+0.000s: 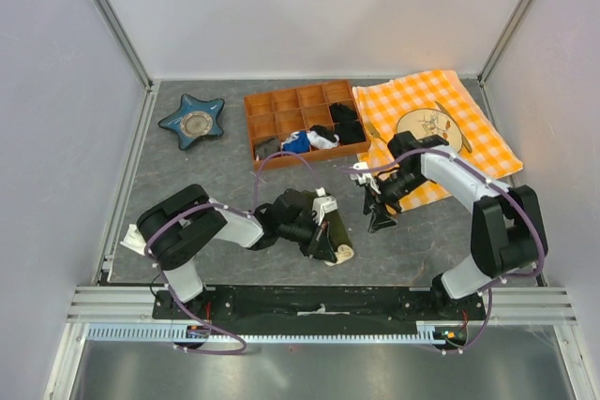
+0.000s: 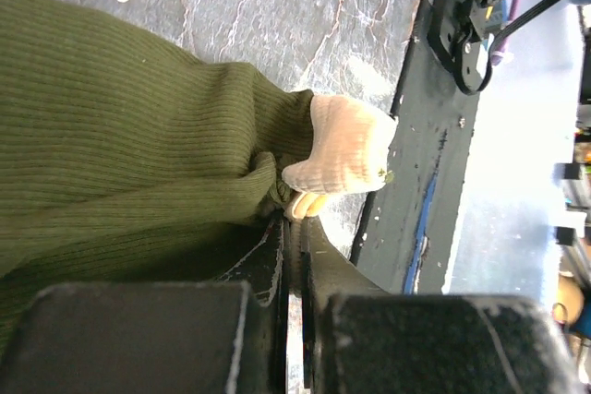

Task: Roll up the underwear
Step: Roll the underwear to the center of the board.

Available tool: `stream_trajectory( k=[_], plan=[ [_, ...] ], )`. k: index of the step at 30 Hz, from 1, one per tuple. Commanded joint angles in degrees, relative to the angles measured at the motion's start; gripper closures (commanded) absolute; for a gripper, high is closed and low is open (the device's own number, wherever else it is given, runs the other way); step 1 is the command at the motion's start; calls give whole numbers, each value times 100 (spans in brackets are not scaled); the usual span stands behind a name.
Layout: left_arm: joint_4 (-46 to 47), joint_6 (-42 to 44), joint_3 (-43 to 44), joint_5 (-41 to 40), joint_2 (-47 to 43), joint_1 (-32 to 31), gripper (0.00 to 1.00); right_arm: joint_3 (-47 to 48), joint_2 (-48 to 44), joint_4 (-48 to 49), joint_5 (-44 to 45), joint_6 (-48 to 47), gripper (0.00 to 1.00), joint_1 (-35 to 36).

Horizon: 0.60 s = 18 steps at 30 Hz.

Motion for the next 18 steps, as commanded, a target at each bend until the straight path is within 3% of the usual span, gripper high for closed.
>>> stream_trajectory(
  k=[1,4,9,18],
  plan=[
    [117,-718,-170,365,433,276,98,-540,-768,401,-515,-948,34,111],
    [502,-1157,-258,628,661,513,98,-901,-1242,804,-358,-934,33,557],
    [1109,-1879,-373,937,1048,908,98,-1647,-2026,2483,714,15,32,1560],
    [1752,-2635,-399,1131,1506,1085,98,-1885,-1931,3064,1549,446,34,2686]
  ],
)
